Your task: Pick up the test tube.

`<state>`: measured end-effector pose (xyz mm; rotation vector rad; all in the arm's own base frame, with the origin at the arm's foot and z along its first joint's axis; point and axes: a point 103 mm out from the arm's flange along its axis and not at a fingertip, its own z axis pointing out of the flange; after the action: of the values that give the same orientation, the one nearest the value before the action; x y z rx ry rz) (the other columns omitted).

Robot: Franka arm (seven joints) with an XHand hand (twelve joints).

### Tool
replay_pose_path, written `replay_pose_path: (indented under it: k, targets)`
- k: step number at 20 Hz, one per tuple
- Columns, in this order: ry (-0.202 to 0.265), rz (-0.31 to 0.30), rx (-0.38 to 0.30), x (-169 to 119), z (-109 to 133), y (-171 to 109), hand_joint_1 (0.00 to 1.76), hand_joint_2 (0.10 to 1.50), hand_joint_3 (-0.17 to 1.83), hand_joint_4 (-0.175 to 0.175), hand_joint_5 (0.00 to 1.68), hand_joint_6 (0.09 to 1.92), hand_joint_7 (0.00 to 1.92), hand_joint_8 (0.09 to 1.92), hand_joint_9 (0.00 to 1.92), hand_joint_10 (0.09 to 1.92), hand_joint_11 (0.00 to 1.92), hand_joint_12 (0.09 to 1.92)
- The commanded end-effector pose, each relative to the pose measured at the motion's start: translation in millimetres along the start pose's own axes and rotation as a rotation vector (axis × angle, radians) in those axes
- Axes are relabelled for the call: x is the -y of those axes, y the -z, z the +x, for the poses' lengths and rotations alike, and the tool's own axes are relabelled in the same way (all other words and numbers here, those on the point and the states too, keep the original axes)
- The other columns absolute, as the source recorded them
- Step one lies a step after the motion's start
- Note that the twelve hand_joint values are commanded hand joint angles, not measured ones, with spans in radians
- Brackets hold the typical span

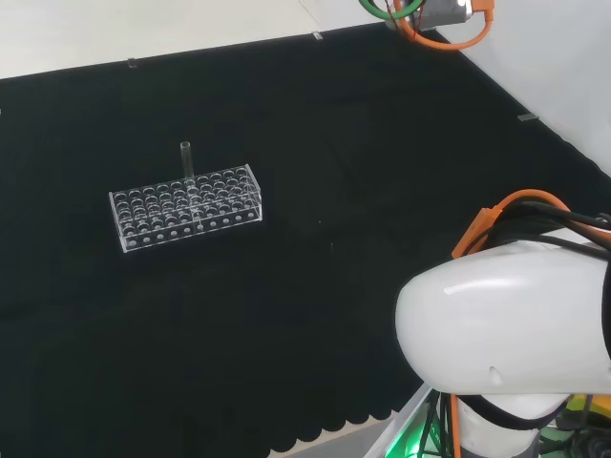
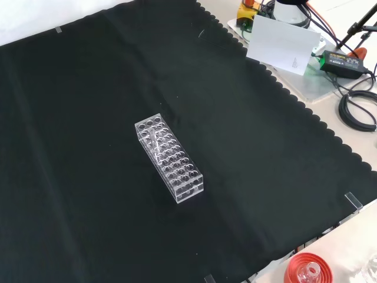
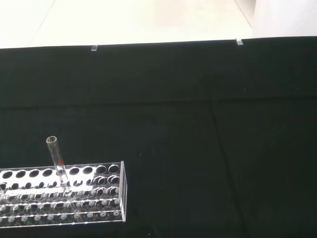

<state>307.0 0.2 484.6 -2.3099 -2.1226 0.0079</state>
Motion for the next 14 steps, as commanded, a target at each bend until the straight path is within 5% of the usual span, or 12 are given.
replay_pose_path:
  k: [1, 9, 14]
  targets:
    - [-0.132, -0.061, 0.074, 52.8, -19.5, 21.7, 0.83, 0.65, 0.62, -0.062, 0.26, 0.43, 0.29, 0.90, 0.29, 0.99, 0.00, 1.55]
    - [-0.130, -0.060, 0.084, 53.9, -19.3, 24.7, 0.78, 0.68, 0.61, -0.073, 0.25, 0.38, 0.26, 0.89, 0.23, 1.01, 0.00, 1.53]
    - [-0.059, -0.024, 0.082, 31.7, -12.1, 24.7, 0.78, 0.68, 0.61, -0.073, 0.25, 0.37, 0.27, 0.89, 0.24, 1.01, 0.00, 1.53]
